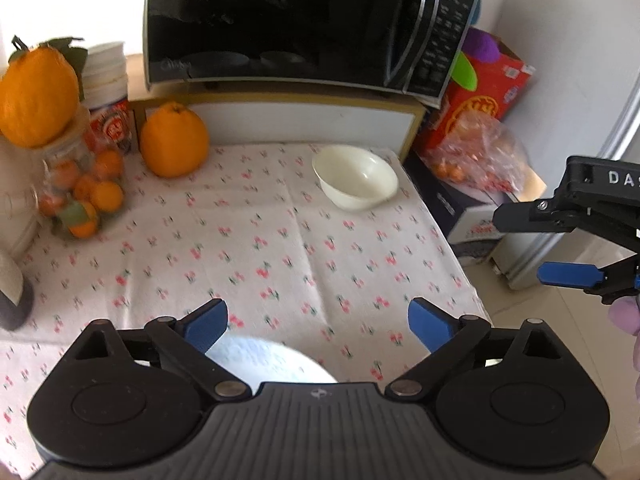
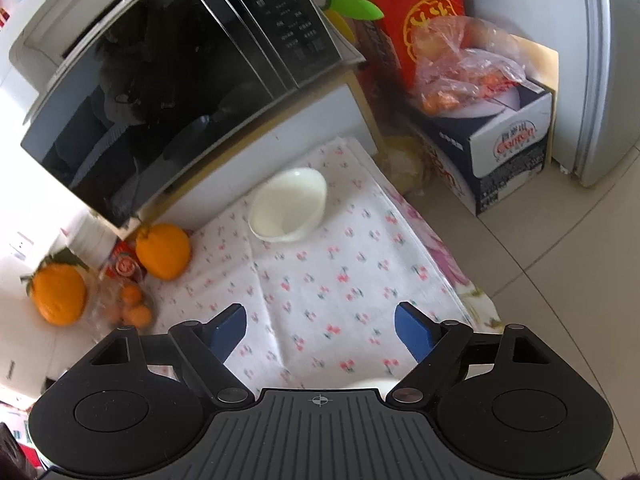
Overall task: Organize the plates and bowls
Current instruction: 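Move both tools to the small white bowl by the microwave, then close both tools on the small white bowl rim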
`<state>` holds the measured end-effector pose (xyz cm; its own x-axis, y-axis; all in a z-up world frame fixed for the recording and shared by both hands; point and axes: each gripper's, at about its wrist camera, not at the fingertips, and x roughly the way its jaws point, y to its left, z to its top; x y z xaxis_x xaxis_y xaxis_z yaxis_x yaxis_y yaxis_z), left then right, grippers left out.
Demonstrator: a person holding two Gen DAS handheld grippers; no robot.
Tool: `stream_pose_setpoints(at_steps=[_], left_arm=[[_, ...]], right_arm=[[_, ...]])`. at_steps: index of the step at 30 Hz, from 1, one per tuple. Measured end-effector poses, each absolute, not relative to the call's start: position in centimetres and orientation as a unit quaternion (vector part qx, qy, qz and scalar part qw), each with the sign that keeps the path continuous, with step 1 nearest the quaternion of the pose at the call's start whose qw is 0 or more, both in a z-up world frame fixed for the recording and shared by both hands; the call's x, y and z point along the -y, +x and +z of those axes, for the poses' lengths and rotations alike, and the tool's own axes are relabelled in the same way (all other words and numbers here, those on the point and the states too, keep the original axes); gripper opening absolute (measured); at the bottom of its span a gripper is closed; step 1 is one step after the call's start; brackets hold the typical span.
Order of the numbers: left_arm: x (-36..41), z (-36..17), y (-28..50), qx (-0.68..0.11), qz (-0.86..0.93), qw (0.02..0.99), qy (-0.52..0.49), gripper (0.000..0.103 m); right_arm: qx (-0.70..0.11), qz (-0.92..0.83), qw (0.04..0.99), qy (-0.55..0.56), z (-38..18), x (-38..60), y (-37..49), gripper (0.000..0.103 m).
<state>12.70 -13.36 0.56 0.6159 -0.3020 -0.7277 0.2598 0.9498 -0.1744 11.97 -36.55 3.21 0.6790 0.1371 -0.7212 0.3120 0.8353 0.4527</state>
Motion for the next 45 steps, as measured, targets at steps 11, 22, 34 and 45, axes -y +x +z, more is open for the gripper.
stream_pose_setpoints(at_steps=[11, 22, 34, 45], left_arm=[[13.1, 2.2, 17.6, -0.404, -0.130, 0.905, -0.024, 0.099], [13.9, 2.0, 22.1, -0.384, -0.112, 0.917, -0.011, 0.102], [14.4, -1.4, 27.2, -0.389, -0.111, 0.914, -0.028, 0.100], [15.9, -3.8, 30.1, -0.405, -0.160, 0.896, -0.085, 0.071]], right_arm=[[-0.389, -0.023, 0.872, 0.297, 4.6, 37.5, 17.2, 0.094], [-0.403, 0.025, 0.873, 0.273, 1.7, 38.7, 22.8, 0.095], [-0.402, 0.073, 0.857, 0.313, -3.2, 40.9, 26.5, 0.095], [-0.379, 0.056, 0.814, 0.436, -8.6, 44.5, 28.4, 0.092]])
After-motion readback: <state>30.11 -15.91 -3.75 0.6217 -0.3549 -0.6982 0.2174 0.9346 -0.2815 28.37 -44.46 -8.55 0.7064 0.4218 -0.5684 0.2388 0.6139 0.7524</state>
